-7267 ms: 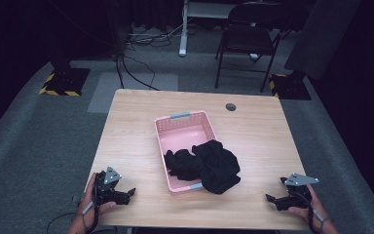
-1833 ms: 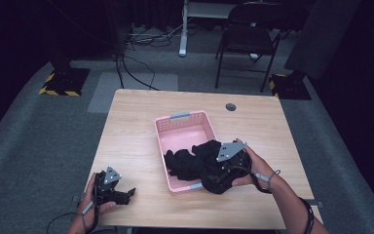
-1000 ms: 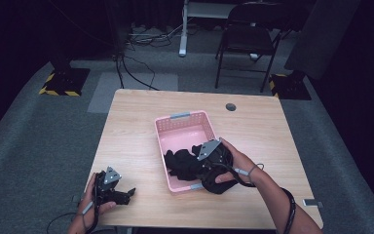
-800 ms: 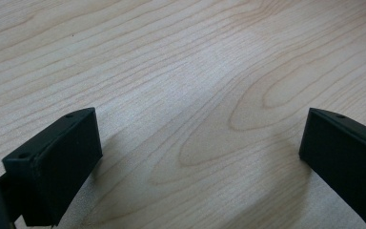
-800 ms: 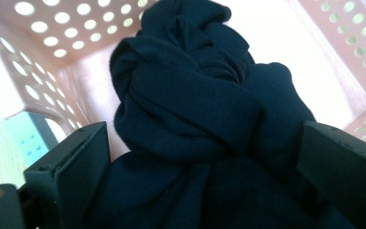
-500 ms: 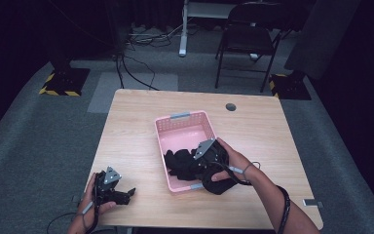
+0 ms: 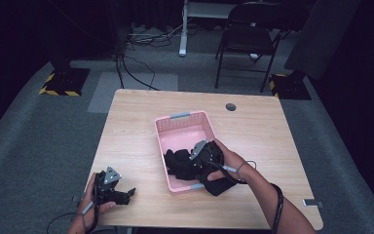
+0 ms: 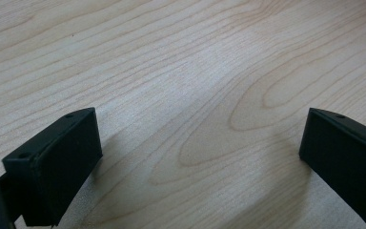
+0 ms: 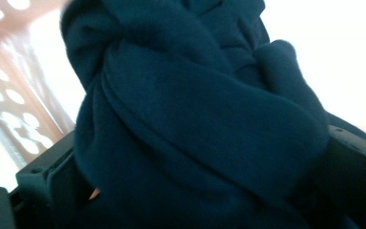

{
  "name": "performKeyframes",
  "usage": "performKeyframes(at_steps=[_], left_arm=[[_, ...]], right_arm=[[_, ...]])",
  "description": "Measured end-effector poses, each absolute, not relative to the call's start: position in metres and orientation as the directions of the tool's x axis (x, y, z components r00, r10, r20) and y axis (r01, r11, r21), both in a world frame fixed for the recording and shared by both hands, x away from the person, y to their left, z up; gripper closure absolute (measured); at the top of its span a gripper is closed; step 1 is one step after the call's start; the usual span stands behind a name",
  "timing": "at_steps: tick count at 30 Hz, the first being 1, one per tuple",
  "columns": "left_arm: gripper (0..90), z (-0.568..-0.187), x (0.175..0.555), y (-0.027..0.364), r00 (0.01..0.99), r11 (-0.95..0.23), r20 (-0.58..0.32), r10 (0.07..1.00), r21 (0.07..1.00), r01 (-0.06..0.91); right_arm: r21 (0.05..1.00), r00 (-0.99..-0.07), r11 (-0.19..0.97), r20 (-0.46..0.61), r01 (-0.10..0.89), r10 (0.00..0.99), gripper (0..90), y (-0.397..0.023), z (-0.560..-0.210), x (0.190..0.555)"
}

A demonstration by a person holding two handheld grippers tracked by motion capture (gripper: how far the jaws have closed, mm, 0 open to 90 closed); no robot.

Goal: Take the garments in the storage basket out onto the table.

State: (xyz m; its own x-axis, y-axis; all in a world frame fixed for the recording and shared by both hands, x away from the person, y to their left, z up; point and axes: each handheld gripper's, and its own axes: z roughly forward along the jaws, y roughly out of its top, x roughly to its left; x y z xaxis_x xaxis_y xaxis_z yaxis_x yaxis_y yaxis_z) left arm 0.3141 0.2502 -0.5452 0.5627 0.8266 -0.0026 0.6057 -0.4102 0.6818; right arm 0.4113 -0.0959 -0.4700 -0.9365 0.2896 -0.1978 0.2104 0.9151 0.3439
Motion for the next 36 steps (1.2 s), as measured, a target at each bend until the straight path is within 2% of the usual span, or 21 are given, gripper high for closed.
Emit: performKeyframes(at_steps=[7,14,26,36], left_arm=[[0.0,-0.545,0.314,0.250,0.563,-0.410,-0.003,0.827,0.682,0.606],[0.0,-0.545,0.314,0.250,0.562,-0.410,-0.002,0.827,0.682,0.605],[0.0,-0.545,0.314,0.250,0.563,-0.410,-0.003,0.827,0.682,0.606],[0.0,-0.545,0.314,0.250,0.563,-0.410,-0.003,0.827,0.682,0.605]], right_arm=[[0.304,-0.938,0.927,-0.193,0.221,0.287,3.3,-0.089,-0.478,0.415],[0.309,-0.941,0.922,-0.166,0.235,0.295,8.7,-0.088,-0.479,0.416],[0.351,-0.944,0.903,-0.126,0.246,0.306,20.8,-0.091,-0.474,0.416],[0.411,-0.931,0.880,-0.164,0.237,0.327,24.2,-0.095,-0.468,0.408]])
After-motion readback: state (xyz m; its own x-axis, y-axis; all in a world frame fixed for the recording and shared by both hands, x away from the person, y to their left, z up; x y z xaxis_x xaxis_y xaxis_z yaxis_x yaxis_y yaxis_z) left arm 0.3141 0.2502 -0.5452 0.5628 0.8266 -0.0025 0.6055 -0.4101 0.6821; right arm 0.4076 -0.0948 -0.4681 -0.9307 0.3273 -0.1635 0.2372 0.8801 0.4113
